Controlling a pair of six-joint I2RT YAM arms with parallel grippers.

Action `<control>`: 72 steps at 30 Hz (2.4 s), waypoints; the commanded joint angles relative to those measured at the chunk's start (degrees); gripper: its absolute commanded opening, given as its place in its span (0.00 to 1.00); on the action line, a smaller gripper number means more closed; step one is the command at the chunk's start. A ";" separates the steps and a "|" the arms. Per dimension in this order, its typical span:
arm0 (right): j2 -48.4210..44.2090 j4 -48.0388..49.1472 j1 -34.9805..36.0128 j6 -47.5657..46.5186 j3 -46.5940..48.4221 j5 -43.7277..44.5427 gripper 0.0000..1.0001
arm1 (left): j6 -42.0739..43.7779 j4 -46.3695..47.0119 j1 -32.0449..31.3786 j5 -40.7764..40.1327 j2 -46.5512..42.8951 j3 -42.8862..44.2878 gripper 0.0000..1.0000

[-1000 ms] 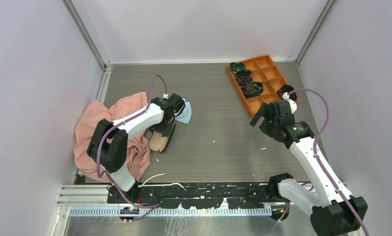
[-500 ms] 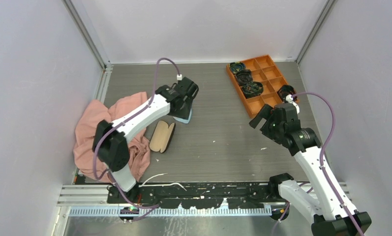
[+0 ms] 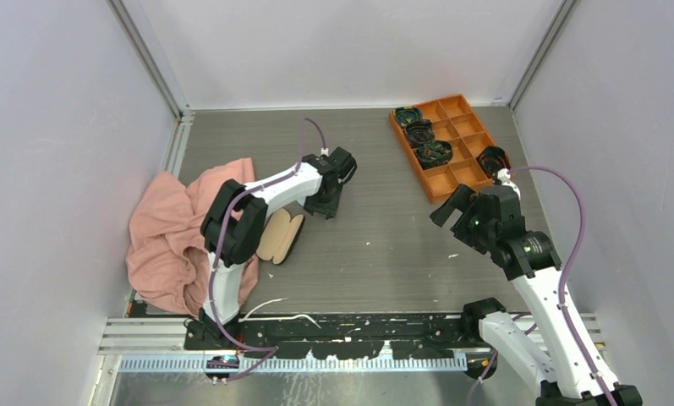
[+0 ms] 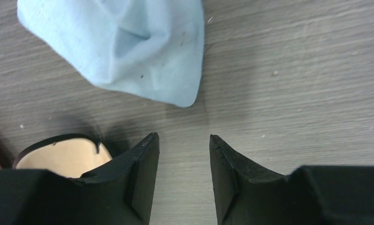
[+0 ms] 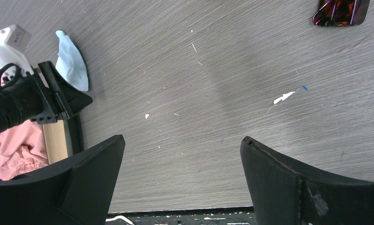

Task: Organize the sunglasses
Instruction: Move the glasses cleaning cloth to the center of the board.

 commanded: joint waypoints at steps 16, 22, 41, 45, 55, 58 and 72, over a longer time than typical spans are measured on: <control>-6.21 -3.56 -0.18 0.88 -0.10 -1.03 0.99 | -4.65 6.62 1.35 -0.15 2.06 0.95 0.32; -6.24 -3.66 -0.24 1.14 -0.45 -1.22 1.00 | -5.69 8.81 2.83 -1.05 -0.59 -2.03 0.33; -6.78 -5.31 -0.22 0.60 0.56 0.04 1.00 | -1.02 4.74 4.26 6.07 2.30 3.67 0.00; -6.31 -4.76 -0.18 0.42 0.38 0.35 1.00 | -0.35 1.80 2.56 9.49 -2.19 4.83 0.01; -3.62 -2.96 -0.17 -0.75 0.47 0.37 0.99 | -5.80 3.64 -10.37 13.60 -7.57 1.67 0.01; -3.75 -3.09 -0.21 -0.80 0.22 0.78 1.00 | -9.78 6.84 -15.81 16.61 -6.72 0.88 0.01; -4.53 -3.32 -0.24 -3.64 0.15 1.28 0.99 | -11.51 -1.28 -23.91 7.81 -8.08 9.85 0.38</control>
